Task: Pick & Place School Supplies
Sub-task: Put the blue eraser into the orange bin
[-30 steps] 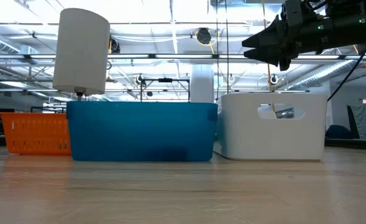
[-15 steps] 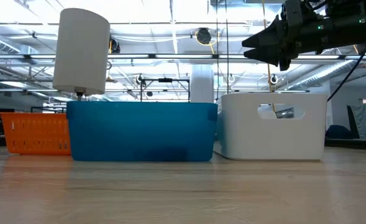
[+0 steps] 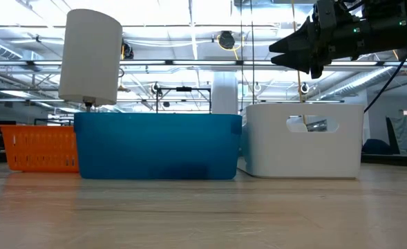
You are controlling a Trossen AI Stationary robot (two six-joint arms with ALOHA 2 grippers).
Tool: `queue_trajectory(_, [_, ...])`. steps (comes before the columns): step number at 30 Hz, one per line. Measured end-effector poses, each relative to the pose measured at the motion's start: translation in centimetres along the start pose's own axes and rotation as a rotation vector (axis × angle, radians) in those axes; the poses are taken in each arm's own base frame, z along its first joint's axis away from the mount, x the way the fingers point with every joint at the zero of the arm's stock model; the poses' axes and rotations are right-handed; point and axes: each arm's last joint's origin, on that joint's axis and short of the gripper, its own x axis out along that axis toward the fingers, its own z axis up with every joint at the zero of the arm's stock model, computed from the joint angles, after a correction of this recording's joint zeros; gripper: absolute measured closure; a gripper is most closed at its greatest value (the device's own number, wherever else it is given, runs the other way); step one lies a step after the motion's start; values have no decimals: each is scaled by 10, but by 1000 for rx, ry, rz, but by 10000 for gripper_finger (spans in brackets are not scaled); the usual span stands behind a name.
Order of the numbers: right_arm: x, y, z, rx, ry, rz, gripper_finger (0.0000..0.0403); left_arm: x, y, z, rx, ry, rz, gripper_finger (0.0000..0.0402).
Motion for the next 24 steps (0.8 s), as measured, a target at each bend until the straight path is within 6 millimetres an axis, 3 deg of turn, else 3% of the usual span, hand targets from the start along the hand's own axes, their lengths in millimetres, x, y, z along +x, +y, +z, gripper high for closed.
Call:
queue_trajectory(10, [0, 0, 0, 0, 0, -1, 193, -12, -4, 23, 50, -189, -104, 305])
queue_trajectory(24, [0, 0, 0, 0, 0, -2, 193, -30, -10, 69, 218, -654, -86, 305])
